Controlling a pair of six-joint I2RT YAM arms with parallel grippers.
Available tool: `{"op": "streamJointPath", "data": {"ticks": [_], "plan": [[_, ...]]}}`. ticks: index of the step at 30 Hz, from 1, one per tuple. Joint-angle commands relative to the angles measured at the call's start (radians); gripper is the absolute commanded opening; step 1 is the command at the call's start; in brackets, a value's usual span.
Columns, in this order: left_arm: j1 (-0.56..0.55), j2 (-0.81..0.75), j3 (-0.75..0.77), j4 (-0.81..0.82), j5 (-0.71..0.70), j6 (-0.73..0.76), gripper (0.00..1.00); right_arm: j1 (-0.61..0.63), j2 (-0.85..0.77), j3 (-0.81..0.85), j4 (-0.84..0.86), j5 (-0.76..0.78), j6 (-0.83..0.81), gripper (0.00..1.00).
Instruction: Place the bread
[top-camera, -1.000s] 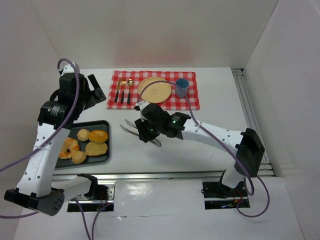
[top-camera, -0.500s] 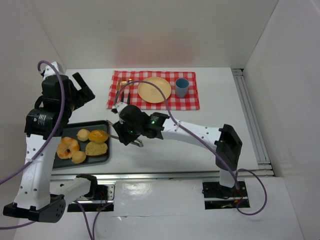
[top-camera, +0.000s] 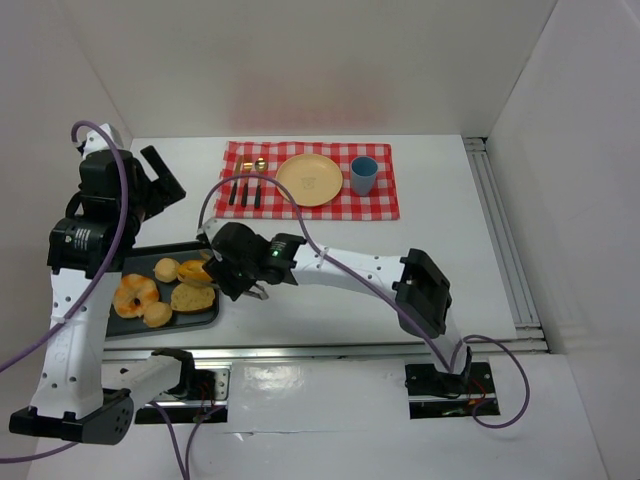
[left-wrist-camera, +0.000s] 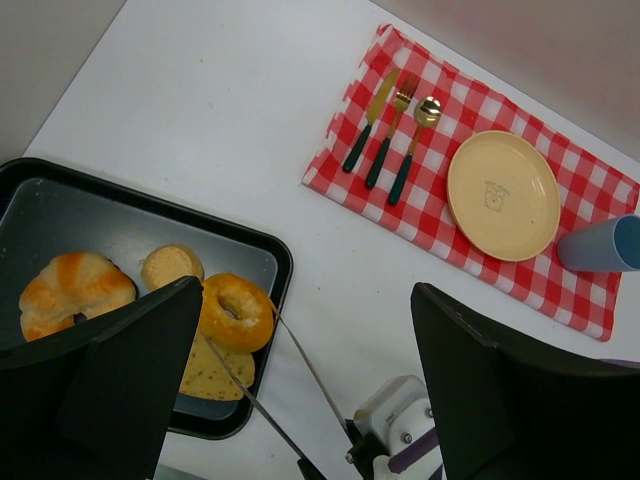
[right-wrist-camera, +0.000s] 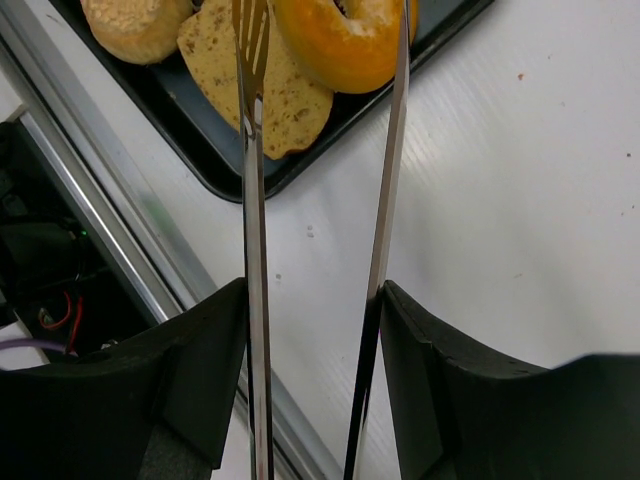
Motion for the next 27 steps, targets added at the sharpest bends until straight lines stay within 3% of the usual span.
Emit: {"op": "streamJointPath", "data": {"ticks": [1, 17, 20, 21, 27], "plan": [[0.009, -0.019, 0.018, 0.013, 0.008, 0.031, 0.99, 0.005, 0.028, 0.086, -0.019, 0.02, -0.03, 0.6], [0.037, -0.037, 0.0, 0.013, 0.017, 0.031, 0.99, 0.014, 0.101, 0.132, -0.056, -0.01, -0.041, 0.6], [0.037, -0.037, 0.0, 0.013, 0.026, 0.031, 0.99, 0.014, 0.11, 0.132, -0.065, -0.01, -0.041, 0.54], [0.037, -0.037, 0.0, 0.013, 0.026, 0.031, 0.99, 0.014, 0.11, 0.132, -0.065, -0.01, -0.041, 0.45], [0.037, -0.037, 0.0, 0.022, 0.026, 0.031, 0.99, 0.014, 0.101, 0.151, -0.092, -0.019, -0.05, 0.28]]}}
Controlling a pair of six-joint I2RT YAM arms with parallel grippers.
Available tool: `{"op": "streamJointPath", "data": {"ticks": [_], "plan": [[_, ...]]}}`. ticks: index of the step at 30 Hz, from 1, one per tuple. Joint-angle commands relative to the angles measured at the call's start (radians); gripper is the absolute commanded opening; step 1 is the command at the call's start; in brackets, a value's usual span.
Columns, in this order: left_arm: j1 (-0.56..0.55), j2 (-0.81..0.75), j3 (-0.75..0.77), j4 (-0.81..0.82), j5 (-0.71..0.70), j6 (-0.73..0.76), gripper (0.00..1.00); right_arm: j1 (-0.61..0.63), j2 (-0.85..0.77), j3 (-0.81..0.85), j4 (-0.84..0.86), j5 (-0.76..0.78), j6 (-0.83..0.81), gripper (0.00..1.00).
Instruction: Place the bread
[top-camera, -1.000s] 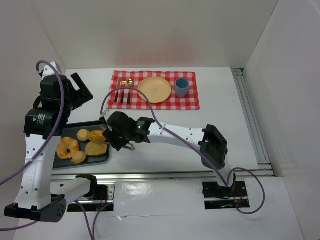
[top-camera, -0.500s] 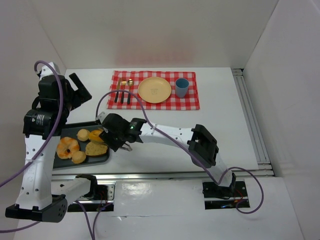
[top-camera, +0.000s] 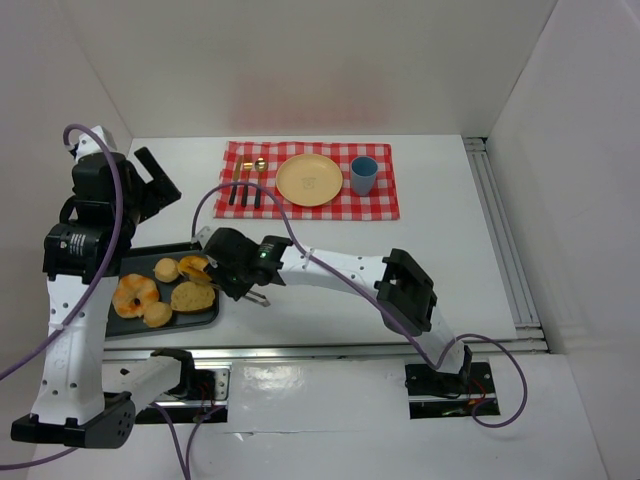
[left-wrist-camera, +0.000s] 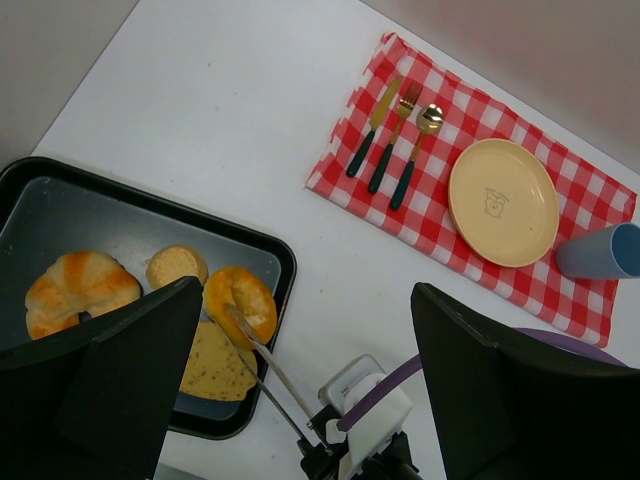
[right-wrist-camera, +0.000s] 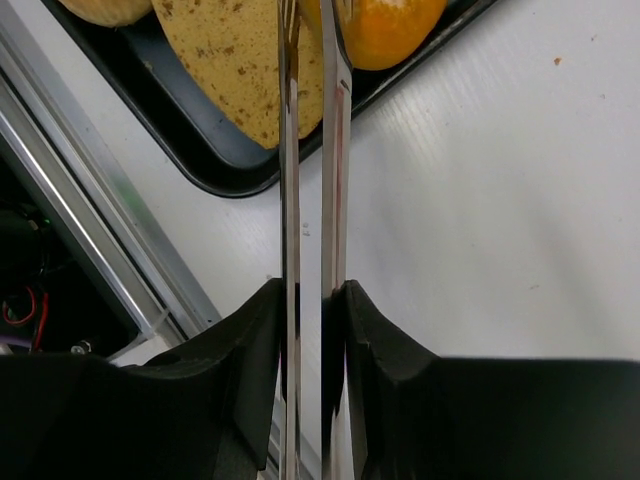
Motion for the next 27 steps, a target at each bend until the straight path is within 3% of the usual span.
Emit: {"op": "streamJointPath", "data": {"ticks": [1, 13, 23, 27], "plan": [[0.014, -0.016, 0.003, 0.024, 0.012, 0.028, 0.99, 0.007, -0.01, 0.06, -0.028, -0.001, -0.015, 0.26], [0.014, -0.016, 0.003, 0.024, 0.012, 0.028, 0.99, -0.003, -0.237, -0.035, 0.07, 0.182, -0.006, 0.22], [0.024, -0.016, -0.006, 0.033, 0.021, 0.028, 0.99, -0.19, -0.346, -0.135, 0.11, 0.225, 0.005, 0.22], [0.024, -0.016, -0.015, 0.033, 0.032, 0.028, 0.99, -0.324, -0.366, -0.176, 0.128, 0.258, -0.004, 0.22]]}}
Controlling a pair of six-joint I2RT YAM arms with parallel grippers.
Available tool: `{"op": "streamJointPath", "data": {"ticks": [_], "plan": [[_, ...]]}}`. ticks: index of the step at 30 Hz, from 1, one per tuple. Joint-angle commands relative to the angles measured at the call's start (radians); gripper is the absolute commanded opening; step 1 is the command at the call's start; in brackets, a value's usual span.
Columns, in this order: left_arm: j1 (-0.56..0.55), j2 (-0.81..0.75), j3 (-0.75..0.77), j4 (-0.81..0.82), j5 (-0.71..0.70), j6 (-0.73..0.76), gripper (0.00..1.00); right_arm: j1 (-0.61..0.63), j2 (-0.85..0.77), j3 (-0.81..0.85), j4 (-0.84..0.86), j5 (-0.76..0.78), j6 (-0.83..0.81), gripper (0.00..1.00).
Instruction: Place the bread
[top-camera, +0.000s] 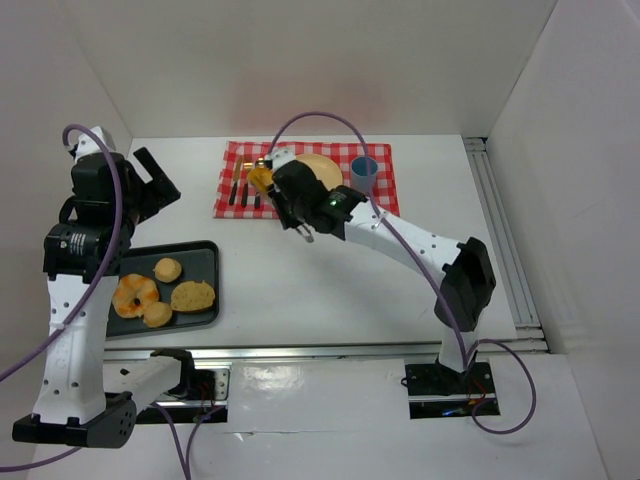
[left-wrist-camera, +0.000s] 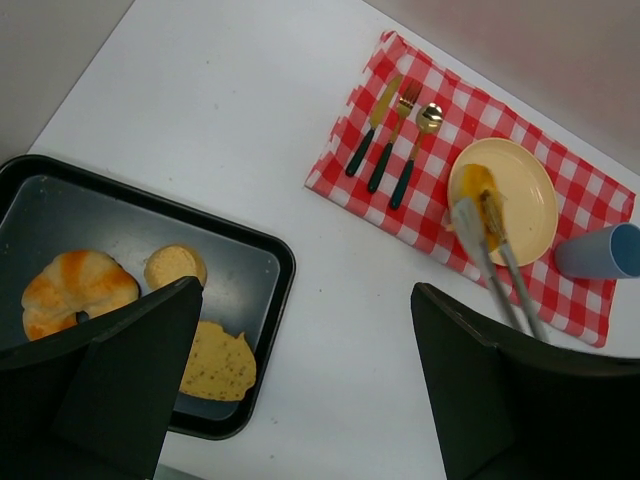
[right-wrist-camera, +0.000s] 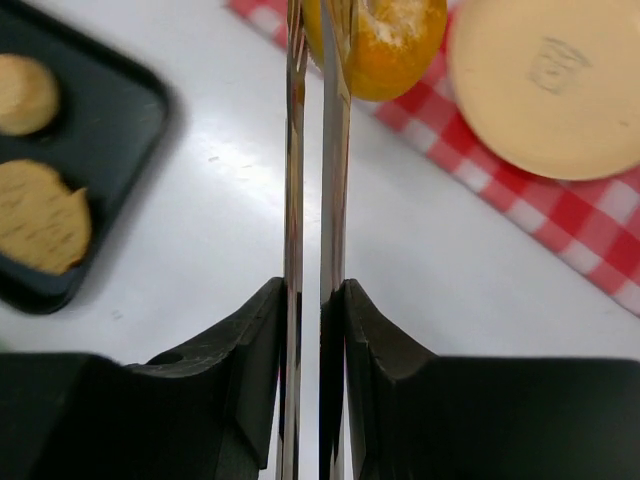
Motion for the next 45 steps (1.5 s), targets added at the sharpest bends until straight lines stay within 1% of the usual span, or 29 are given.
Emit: {"op": "streamJointPath", "data": {"ticks": [1, 3, 6, 12, 16, 18, 24, 29, 33, 37, 39, 40, 41, 42, 43, 45], "plan": [[0.008, -0.016, -0.011, 0.029, 0.014, 0.028, 0.99, -0.093, -0.055, -0.031, 0.082, 0.067, -0.005, 0.22], [0.008, -0.016, -0.02, 0.029, 0.014, 0.028, 0.99, -0.156, -0.043, -0.04, 0.095, 0.077, -0.015, 0.22], [0.008, -0.016, -0.02, 0.029, 0.034, 0.028, 0.99, -0.214, -0.016, -0.041, 0.114, 0.077, -0.034, 0.22], [0.008, 0.006, -0.049, 0.049, 0.054, 0.028, 0.99, -0.296, 0.058, -0.019, 0.164, 0.077, -0.053, 0.22], [0.008, 0.033, -0.058, 0.049, 0.101, 0.051, 0.99, -0.346, 0.118, -0.008, 0.165, 0.077, -0.053, 0.22], [0.008, 0.056, -0.058, 0.039, 0.102, 0.051, 0.99, -0.356, 0.129, 0.002, 0.165, 0.077, -0.053, 0.22], [0.008, 0.056, -0.068, 0.039, 0.12, 0.051, 0.99, -0.365, 0.176, 0.002, 0.186, 0.088, -0.071, 0.22], [0.017, 0.056, -0.077, 0.039, 0.12, 0.051, 0.99, -0.365, 0.176, -0.018, 0.204, 0.05, -0.071, 0.22], [0.017, 0.056, -0.077, 0.039, 0.12, 0.051, 0.99, -0.343, 0.165, -0.012, 0.217, 0.041, -0.062, 0.22], [0.017, 0.056, -0.077, 0.039, 0.12, 0.051, 0.99, -0.325, 0.212, 0.01, 0.18, 0.051, -0.062, 0.22], [0.017, 0.046, -0.087, 0.039, 0.12, 0.051, 0.99, -0.316, 0.225, 0.01, 0.171, 0.061, -0.062, 0.27], [0.017, 0.046, -0.087, 0.039, 0.12, 0.051, 0.99, -0.316, 0.225, 0.01, 0.171, 0.061, -0.053, 0.4], [0.017, 0.046, -0.087, 0.039, 0.12, 0.051, 0.99, -0.316, 0.225, 0.01, 0.171, 0.051, -0.053, 0.45], [0.017, 0.046, -0.087, 0.039, 0.12, 0.051, 0.99, -0.307, 0.216, 0.01, 0.171, 0.051, -0.053, 0.47], [0.017, 0.046, -0.087, 0.039, 0.12, 0.051, 0.99, -0.307, 0.216, 0.01, 0.171, 0.051, -0.053, 0.52], [0.026, 0.046, -0.097, 0.039, 0.12, 0.051, 0.99, -0.298, 0.187, 0.01, 0.171, 0.041, -0.042, 0.54]]}}
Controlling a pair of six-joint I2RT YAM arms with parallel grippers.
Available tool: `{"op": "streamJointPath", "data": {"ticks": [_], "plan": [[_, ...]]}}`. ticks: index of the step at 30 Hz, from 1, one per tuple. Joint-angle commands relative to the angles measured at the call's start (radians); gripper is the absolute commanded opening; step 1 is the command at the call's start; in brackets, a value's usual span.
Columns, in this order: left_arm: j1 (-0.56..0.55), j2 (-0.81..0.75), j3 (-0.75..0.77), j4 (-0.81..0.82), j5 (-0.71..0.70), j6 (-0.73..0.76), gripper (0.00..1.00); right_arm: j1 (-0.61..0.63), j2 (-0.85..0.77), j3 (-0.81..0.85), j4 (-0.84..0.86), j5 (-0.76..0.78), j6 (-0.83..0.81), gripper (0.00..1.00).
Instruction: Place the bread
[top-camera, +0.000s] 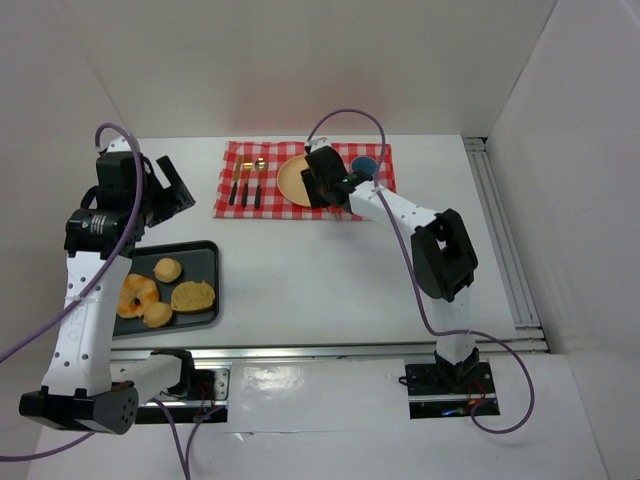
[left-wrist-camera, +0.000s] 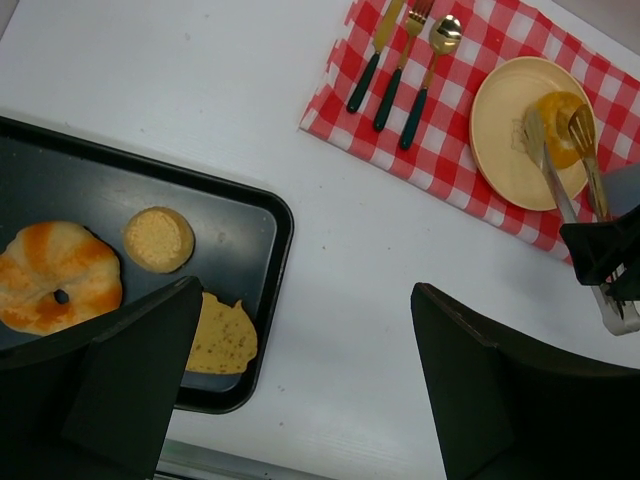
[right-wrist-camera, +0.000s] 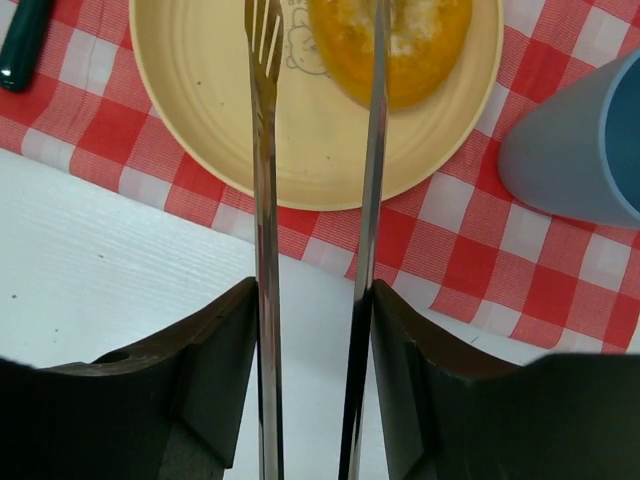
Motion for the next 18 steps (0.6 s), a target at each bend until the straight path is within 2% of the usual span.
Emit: {"op": "streamJointPath", "data": {"ticks": [1, 2, 4, 10, 13, 18], "plan": [[0.014, -0.021, -0.008, 0.028, 0.011, 0.028, 0.99, 0.016, -0.043, 0.043, 0.023, -0.007, 0.016, 0.55], [0.014, -0.021, -0.008, 0.028, 0.011, 0.028, 0.99, 0.016, -0.053, 0.043, 0.023, -0.016, 0.016, 0.55], [0.014, -0.009, -0.02, 0.019, -0.002, 0.028, 0.99, 0.016, -0.089, 0.043, 0.023, -0.025, 0.025, 0.63], [0.014, 0.029, -0.113, -0.013, -0.113, -0.037, 0.99, 0.025, -0.2, 0.034, 0.032, -0.047, 0.045, 0.64], [0.037, 0.077, -0.176, -0.049, -0.15, -0.113, 0.95, 0.036, -0.25, 0.015, 0.052, -0.079, 0.056, 0.64], [0.083, 0.135, -0.267, -0.061, -0.127, -0.184, 0.85, 0.045, -0.359, -0.072, 0.085, -0.129, 0.087, 0.64]]}}
